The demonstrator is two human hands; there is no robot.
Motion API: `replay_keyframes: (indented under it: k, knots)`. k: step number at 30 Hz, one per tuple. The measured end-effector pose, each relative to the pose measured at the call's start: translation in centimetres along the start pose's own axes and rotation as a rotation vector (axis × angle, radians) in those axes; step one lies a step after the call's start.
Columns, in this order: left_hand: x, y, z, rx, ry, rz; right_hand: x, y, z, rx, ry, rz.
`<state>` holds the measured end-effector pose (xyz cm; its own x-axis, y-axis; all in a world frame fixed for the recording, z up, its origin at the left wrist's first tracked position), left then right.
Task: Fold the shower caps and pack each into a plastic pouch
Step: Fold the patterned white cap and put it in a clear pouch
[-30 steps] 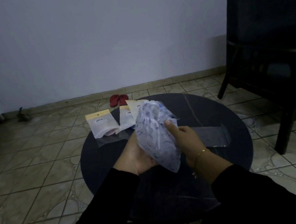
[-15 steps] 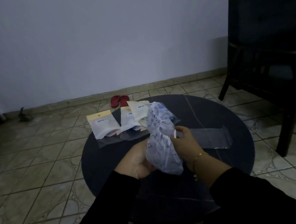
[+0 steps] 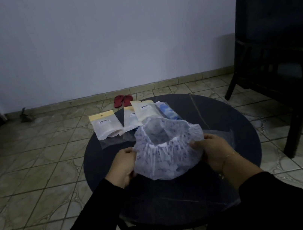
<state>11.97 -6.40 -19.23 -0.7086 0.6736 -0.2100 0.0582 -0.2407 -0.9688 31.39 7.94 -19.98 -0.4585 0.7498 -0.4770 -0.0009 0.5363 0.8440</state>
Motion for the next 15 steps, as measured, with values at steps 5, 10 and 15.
replay_keyframes:
  k: [5, 10, 15]
  knots:
    - [1.3, 1.9, 3.3, 0.601, -0.174, -0.138, 0.4, 0.4, 3.0, -0.284, -0.174, 0.023]
    - [0.1, 1.9, 2.0, 0.731, -0.126, -0.302, -0.2, 0.7, 2.0, -0.566, -0.113, 0.138]
    - [0.9, 0.9, 1.9, 0.608, -0.069, -0.202, -1.3, 1.4, 1.9, -0.543, 0.049, -0.027]
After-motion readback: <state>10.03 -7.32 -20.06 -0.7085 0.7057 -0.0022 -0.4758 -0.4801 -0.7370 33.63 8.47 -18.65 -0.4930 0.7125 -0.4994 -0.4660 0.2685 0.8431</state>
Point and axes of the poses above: each hand's wrist, its own x-axis towards the middle knuckle, its own z-axis out of the back of the hand, y = z × x, the point moved 4 cm from there along x, towards the middle knuckle, and after that the axes turned 8 degrees about -z, right-handed, at the moved point
